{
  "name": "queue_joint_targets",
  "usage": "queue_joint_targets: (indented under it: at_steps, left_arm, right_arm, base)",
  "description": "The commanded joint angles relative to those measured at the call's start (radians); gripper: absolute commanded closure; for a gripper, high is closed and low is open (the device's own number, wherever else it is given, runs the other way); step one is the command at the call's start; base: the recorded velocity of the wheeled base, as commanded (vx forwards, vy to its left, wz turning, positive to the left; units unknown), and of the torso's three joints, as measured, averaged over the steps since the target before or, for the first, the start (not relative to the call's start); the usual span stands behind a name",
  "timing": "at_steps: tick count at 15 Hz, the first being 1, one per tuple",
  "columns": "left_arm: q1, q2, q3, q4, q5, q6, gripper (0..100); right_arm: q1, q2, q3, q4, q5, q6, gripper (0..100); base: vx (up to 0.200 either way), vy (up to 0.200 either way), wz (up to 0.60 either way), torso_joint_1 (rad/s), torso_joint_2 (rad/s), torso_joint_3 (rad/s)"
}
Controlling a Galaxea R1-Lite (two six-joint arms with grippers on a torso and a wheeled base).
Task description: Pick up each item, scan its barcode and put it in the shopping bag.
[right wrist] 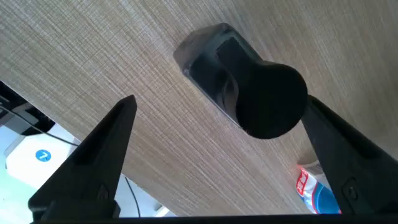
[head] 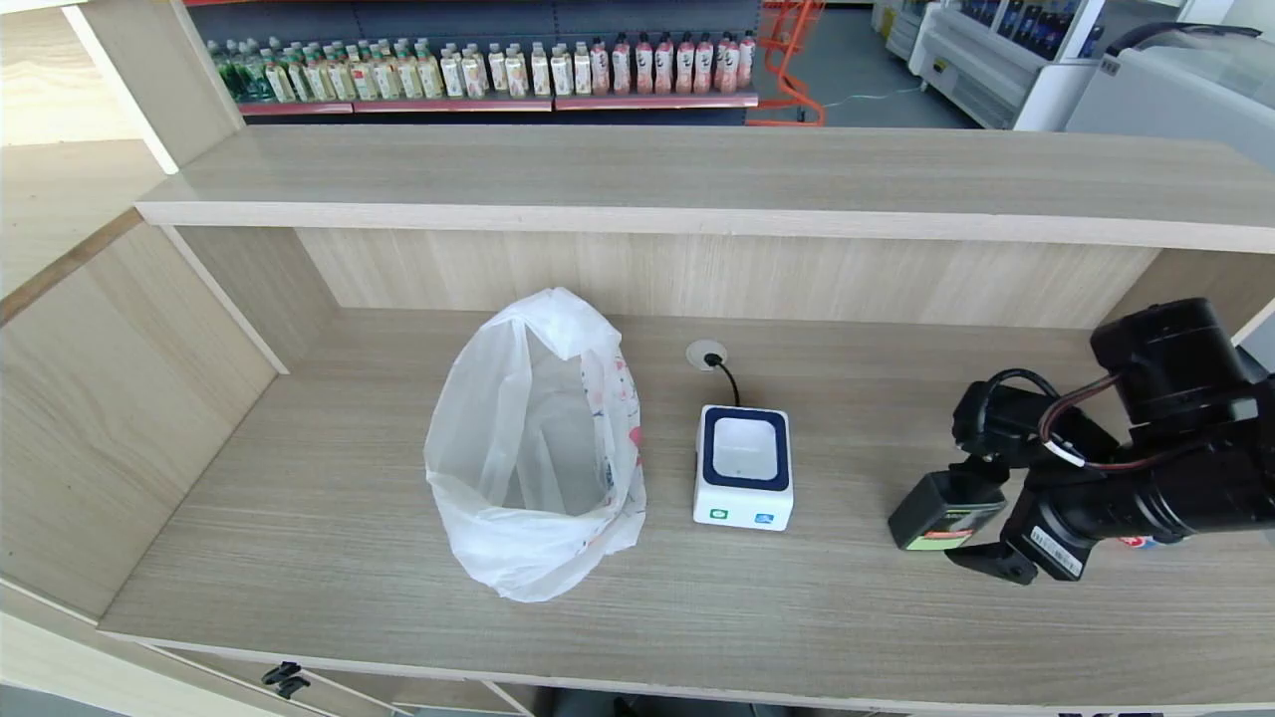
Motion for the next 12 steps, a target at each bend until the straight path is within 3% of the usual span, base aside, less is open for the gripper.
queue_joint_targets:
  at_steps: [1, 5, 10, 11, 12]
  left_arm:
    - [0.000, 0.000, 0.000, 0.000, 0.000, -0.001, 0]
    - [0.000, 0.000, 0.000, 0.000, 0.000, -0.001, 0]
    - [0.000, 0.000, 0.000, 0.000, 0.000, -0.001, 0]
    - [0.000, 0.000, 0.000, 0.000, 0.000, 0.001, 0]
    - [0.000, 0.000, 0.000, 0.000, 0.000, 0.001, 0]
  right_arm:
    - [0.019, 0.079, -0.003, -0.043, 0.004, 0.000, 0]
    - [0.034, 0.147, -0.017, -0.151, 0.057, 0.000, 0]
    - [0.036, 0.156, -0.023, -0.154, 0.087, 0.002, 0]
    - [0.036, 0.156, -0.023, -0.155, 0.096, 0.006, 100]
    - [0.036, 0.153, -0.023, -0.155, 0.106, 0.025, 100]
  base:
    - [0.000, 0.000, 0.00, 0.000, 0.00, 0.000]
    - [0.000, 0.000, 0.00, 0.000, 0.00, 0.000]
    - [0.000, 0.000, 0.00, 0.000, 0.00, 0.000]
    - [0.000, 0.000, 0.00, 0.000, 0.00, 0.000]
    - [0.000, 0.000, 0.00, 0.000, 0.00, 0.000]
